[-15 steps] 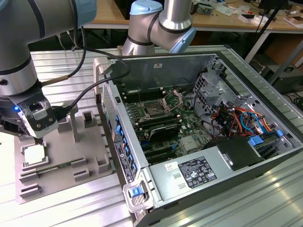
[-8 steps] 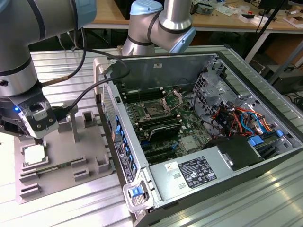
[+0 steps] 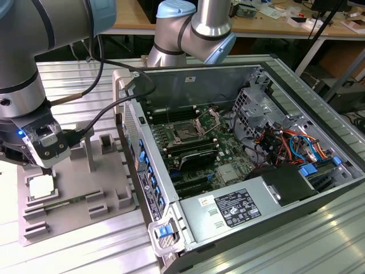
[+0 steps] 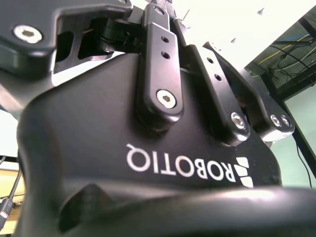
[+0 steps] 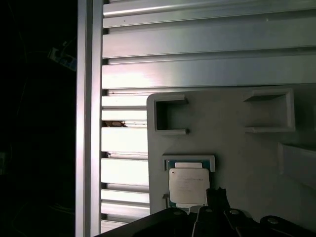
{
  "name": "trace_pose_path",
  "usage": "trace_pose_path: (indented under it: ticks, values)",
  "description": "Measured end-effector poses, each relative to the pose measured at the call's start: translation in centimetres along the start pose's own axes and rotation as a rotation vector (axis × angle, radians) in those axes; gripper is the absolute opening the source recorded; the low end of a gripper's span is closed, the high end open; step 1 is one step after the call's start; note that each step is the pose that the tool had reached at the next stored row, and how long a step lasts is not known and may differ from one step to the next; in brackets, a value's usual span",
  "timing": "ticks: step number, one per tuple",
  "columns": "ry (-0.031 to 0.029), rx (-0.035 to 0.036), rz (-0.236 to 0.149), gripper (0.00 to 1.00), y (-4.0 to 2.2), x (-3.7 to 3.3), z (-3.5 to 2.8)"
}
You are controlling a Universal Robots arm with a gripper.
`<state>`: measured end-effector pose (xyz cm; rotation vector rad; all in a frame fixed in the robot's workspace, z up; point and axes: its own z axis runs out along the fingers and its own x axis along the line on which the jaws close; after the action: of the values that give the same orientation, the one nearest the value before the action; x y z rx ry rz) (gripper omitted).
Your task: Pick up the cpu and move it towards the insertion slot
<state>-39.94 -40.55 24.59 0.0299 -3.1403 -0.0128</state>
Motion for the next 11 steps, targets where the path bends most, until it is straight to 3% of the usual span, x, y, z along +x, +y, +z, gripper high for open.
trace_pose_path:
  ticks: [6,7,11]
  values:
    - [-0.0001,-0.0001,0.000,0.11,-0.52,0.29,0.22]
    - [0.0001,0.0000,0.000,0.11,-0.61,0.67,0.44]
    - [0.0000,0.0000,0.000,0.11,-0.79,0.88,0.94]
